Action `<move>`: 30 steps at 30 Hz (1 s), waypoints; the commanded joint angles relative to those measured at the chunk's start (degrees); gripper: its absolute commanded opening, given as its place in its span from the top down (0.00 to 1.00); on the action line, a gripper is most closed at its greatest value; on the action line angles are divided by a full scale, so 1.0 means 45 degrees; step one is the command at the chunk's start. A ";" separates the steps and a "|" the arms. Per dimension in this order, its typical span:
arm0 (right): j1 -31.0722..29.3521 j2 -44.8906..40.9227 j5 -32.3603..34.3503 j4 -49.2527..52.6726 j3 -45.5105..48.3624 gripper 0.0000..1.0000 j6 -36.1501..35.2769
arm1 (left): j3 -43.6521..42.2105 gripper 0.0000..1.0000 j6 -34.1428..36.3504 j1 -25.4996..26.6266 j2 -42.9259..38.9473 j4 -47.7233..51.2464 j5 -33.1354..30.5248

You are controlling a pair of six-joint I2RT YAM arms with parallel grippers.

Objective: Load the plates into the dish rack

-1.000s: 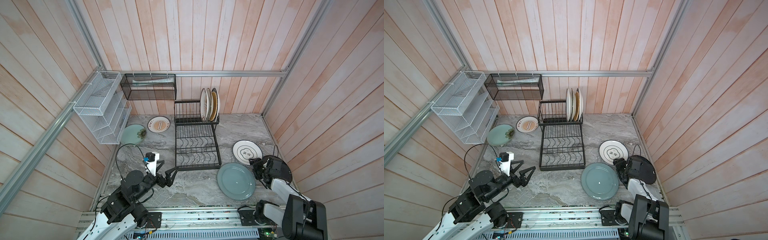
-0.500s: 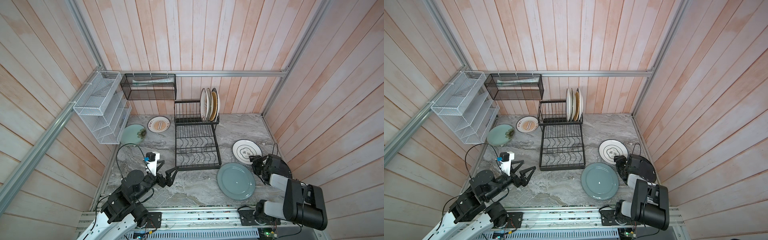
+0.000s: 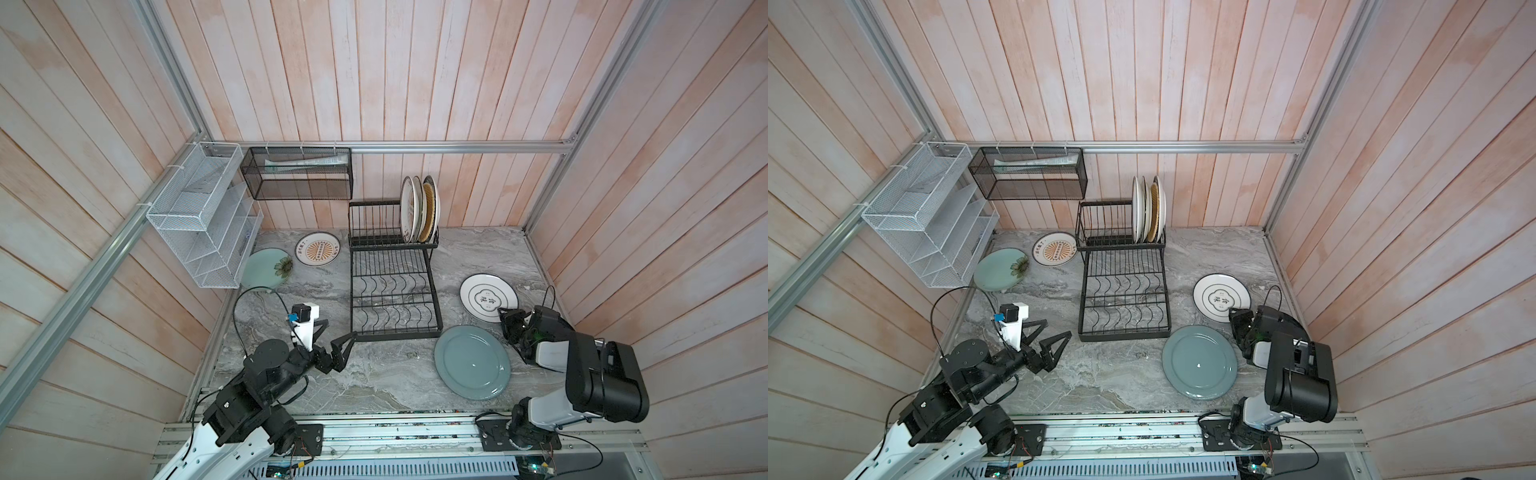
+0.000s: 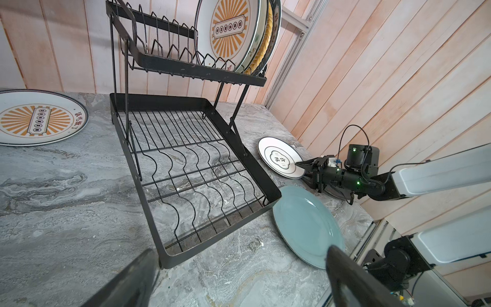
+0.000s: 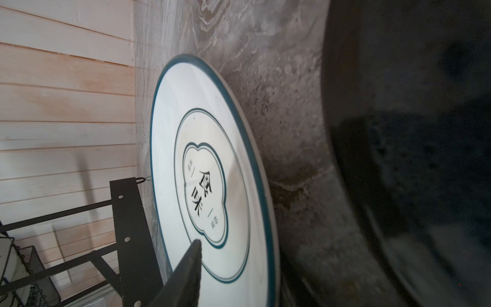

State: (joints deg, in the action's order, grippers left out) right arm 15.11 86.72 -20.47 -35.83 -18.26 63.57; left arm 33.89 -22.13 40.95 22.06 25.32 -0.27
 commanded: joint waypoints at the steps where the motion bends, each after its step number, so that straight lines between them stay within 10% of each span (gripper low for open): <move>1: -0.0016 0.0712 0.0336 0.1238 0.0429 0.60 0.0148 | -0.0108 0.00 0.0016 0.0058 0.0020 -0.0017 -0.0149; 17: 0.0203 0.1153 -0.0821 -0.0216 0.0486 0.99 -0.0145 | -0.0086 0.00 -0.0007 0.0058 -0.0001 0.0007 -0.0227; 30: 0.0219 -0.0846 -0.0990 0.0559 0.0185 1.00 -0.0106 | -0.0104 0.00 -0.0005 0.0060 -0.0045 0.0017 -0.0264</move>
State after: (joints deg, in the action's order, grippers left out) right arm 16.16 85.86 -24.93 -35.44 -16.93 63.83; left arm 33.89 -22.13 40.95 22.06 25.32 -0.49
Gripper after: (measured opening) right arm 0.067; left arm 0.999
